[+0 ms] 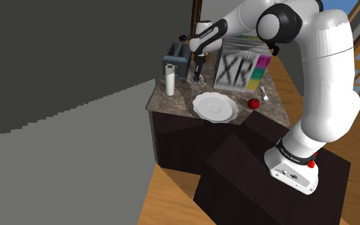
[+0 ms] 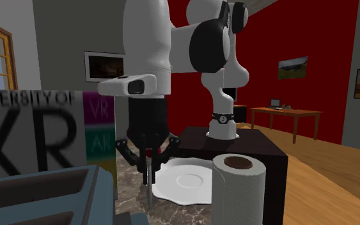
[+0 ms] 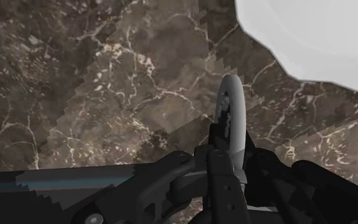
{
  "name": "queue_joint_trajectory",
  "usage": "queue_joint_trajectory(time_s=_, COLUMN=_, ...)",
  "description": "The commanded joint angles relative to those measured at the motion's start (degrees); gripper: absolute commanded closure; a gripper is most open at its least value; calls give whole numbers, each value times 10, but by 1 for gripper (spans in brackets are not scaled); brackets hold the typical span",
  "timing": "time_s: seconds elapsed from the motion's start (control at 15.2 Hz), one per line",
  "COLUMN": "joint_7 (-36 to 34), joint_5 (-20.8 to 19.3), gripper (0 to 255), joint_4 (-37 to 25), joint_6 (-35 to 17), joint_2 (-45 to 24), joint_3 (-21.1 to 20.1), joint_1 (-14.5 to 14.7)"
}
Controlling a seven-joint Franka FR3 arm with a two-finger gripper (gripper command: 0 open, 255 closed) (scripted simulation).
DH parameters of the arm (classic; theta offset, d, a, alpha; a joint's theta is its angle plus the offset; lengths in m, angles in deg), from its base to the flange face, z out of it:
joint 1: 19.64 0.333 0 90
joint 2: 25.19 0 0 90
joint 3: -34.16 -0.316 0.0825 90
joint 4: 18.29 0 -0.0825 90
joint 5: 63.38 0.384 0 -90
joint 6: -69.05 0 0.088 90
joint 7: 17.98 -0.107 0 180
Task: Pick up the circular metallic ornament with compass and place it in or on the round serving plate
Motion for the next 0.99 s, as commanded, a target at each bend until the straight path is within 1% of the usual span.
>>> queue_joint_trajectory(time_s=0.0, joint_7=-1, joint_5=-2, gripper=255, joint_4=0, joint_6=10, joint_2=11, joint_3=1, joint_1=1)
queue_joint_trajectory(time_s=0.33, joint_7=-3, joint_5=-6, gripper=255, joint_4=-4, joint_6=37, joint_2=32, joint_3=4, joint_1=3)
queue_joint_trajectory(time_s=0.59, joint_7=-7, joint_5=-17, gripper=255, joint_4=133, joint_6=-13, joint_2=121, joint_3=11, joint_1=17)
queue_joint_trajectory(time_s=0.92, joint_7=-19, joint_5=-37, gripper=255, joint_4=281, joint_6=-60, joint_2=224, joint_3=20, joint_1=32)
